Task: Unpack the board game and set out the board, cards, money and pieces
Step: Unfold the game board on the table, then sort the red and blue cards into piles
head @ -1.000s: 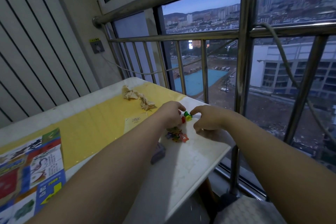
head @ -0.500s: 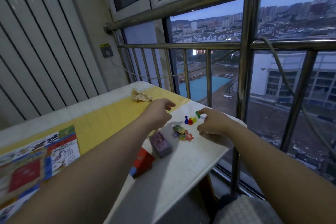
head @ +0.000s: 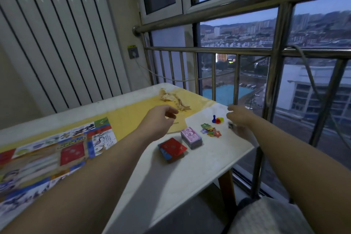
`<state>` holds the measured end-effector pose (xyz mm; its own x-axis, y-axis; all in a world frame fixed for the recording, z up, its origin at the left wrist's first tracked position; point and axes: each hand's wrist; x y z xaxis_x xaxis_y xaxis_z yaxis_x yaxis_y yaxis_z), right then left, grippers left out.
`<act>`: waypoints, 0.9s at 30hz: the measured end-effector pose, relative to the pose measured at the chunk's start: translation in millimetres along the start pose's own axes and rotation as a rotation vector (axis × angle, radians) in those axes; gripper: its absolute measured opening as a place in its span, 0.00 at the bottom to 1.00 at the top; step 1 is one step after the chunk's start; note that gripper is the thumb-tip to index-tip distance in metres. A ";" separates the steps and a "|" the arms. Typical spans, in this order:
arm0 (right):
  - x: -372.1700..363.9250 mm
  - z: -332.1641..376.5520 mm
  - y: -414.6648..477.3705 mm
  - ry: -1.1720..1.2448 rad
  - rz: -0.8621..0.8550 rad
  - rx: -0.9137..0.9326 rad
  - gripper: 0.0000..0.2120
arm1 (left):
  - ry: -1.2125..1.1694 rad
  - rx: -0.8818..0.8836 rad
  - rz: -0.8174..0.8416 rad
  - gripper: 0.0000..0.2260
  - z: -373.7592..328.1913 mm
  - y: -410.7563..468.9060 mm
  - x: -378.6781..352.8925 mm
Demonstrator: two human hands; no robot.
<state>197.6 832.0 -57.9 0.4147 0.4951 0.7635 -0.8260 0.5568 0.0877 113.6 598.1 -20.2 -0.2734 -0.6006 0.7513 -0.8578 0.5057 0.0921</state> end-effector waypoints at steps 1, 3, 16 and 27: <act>-0.4 3.2 -0.3 -0.044 0.014 0.008 0.18 | 0.001 -0.001 0.009 0.12 -0.4 -2.0 -1.3; -1.8 8.0 0.8 -0.060 0.042 0.006 0.17 | -0.002 -0.002 0.018 0.12 -2.1 -4.3 -3.6; 1.5 6.0 4.0 -0.213 0.112 0.164 0.21 | -0.015 -0.001 0.040 0.13 2.5 -5.4 -5.2; -19.2 121.7 -61.7 -0.261 0.211 0.666 0.16 | -0.021 0.079 -0.004 0.13 44.6 -31.9 19.1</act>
<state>194.1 707.0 -0.2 0.1863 0.3262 0.9267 -0.9688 -0.0956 0.2285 116.3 542.9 -37.9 -0.2782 -0.6158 0.7372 -0.8904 0.4531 0.0425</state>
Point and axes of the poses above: each hand's wrist, its own y-axis towards the middle knuckle, its own x-axis out of the back of the hand, z = x × y, and after that the axes turned 12 degrees about x, right-handed
